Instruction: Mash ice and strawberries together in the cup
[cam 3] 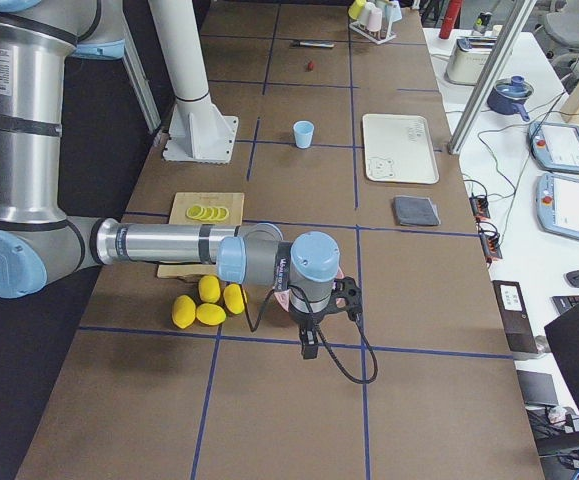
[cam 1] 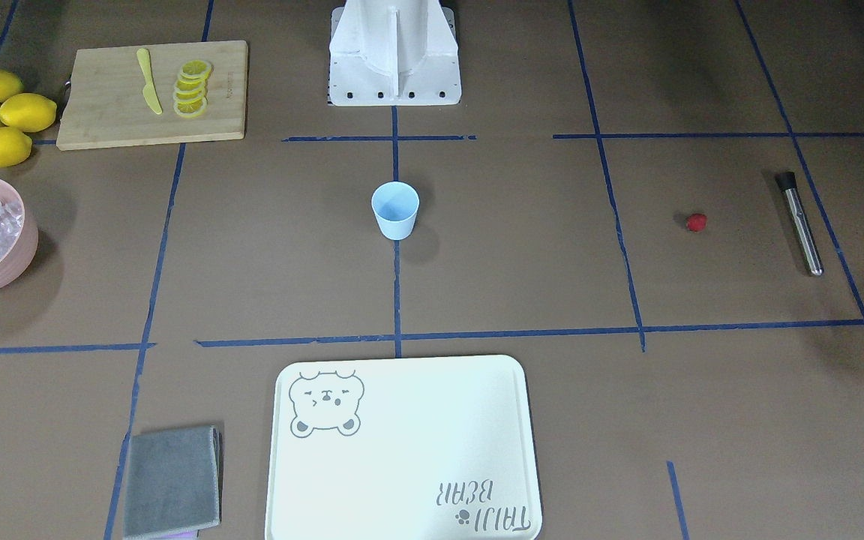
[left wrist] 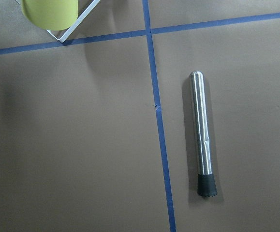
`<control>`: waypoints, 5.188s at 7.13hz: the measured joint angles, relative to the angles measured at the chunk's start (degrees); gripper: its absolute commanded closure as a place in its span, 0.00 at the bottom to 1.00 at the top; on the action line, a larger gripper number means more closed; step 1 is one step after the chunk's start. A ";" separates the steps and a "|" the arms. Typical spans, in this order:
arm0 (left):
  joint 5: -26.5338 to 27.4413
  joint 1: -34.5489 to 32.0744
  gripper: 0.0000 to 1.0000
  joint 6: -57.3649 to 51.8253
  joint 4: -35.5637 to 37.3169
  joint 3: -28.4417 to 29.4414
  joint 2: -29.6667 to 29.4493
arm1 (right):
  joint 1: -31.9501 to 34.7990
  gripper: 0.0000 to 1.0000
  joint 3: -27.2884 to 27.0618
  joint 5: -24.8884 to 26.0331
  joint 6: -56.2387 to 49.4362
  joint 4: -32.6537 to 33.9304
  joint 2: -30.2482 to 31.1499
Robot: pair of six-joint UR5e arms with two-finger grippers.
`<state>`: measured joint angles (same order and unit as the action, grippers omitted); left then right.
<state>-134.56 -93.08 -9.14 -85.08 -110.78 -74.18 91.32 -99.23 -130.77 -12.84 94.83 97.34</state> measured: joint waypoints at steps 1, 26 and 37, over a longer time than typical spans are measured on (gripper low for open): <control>0.11 -0.01 0.00 -0.02 -0.02 -0.07 0.00 | 0.00 0.00 0.00 0.00 0.00 0.00 0.03; -0.09 0.09 0.00 0.09 0.00 -0.14 -0.09 | -29.68 0.31 -3.70 3.60 28.55 -27.24 2.59; -0.14 0.09 0.00 0.09 -0.09 -0.16 -0.09 | -28.23 0.96 -9.47 2.71 29.06 -20.73 0.30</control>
<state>-134.71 -92.99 -9.05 -85.16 -110.94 -74.27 63.09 -108.69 -128.06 16.23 74.10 97.64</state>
